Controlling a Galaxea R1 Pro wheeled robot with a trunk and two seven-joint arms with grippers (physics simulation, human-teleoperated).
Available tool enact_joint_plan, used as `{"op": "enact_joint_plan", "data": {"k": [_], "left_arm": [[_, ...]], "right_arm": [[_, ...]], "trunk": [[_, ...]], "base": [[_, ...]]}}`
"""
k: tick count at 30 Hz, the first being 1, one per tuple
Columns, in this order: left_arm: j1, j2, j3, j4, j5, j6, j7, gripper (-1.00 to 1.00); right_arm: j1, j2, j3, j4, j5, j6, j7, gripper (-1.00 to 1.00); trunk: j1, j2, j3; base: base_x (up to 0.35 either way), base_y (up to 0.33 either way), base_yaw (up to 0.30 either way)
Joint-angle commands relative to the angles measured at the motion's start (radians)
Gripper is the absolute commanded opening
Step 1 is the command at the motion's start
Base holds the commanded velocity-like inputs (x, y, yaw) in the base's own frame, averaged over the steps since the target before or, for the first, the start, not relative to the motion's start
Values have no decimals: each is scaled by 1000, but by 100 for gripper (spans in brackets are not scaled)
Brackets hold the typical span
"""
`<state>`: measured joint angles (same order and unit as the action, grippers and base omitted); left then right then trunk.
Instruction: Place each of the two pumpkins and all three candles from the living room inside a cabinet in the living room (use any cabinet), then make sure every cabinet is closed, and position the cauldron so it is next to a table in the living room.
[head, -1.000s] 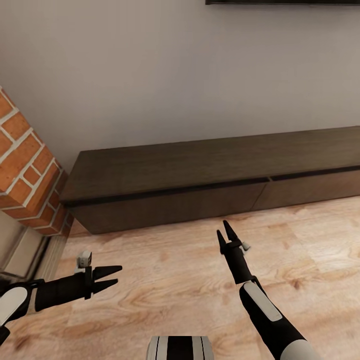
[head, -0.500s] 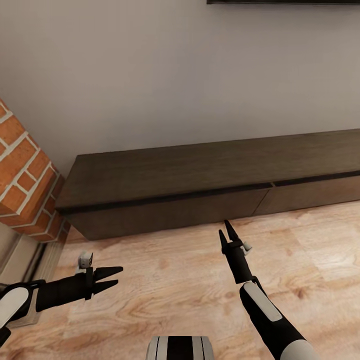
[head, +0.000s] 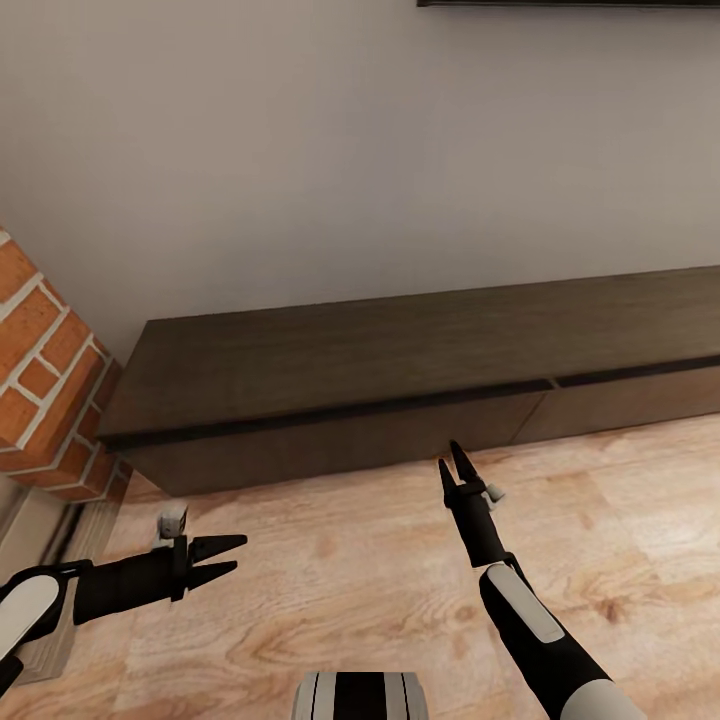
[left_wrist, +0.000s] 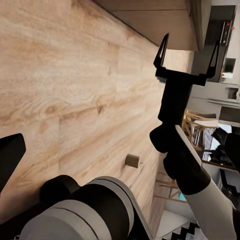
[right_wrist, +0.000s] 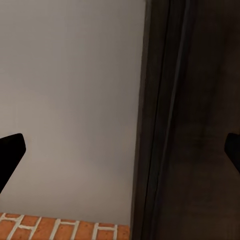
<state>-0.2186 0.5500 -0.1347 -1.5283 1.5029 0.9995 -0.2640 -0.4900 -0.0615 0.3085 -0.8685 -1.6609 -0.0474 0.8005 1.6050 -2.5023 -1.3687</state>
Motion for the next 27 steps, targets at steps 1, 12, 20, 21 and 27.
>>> {"op": "enact_joint_plan", "data": {"k": [1,12,20,21,27], "left_arm": [[-1,0,-1,0,-7,1,-9,100],[-1,-1,-2,1,-7,1,-8,100],[-1,-1,-8,1,-7,1,-9,100],[-1,-1,-11,1,-7,1,-9,100],[-1,-2,-18,-2,-7,1,-12,100]], "right_arm": [[-1,-1,6,1,-10,-5,3,100],[-1,-1,6,13,-10,-6,3,100],[-1,-1,5,39,-10,-6,5,100],[-1,-1,5,40,-10,-6,5,100],[-1,-1,4,42,-9,-6,6,100]], "trunk": [[0,0,-1],[0,0,-1],[0,0,-1],[0,0,-1],[2,-1,-20]], "base": [[66,0,0],[135,0,0],[81,0,0],[6,0,0],[2,0,0]]}}
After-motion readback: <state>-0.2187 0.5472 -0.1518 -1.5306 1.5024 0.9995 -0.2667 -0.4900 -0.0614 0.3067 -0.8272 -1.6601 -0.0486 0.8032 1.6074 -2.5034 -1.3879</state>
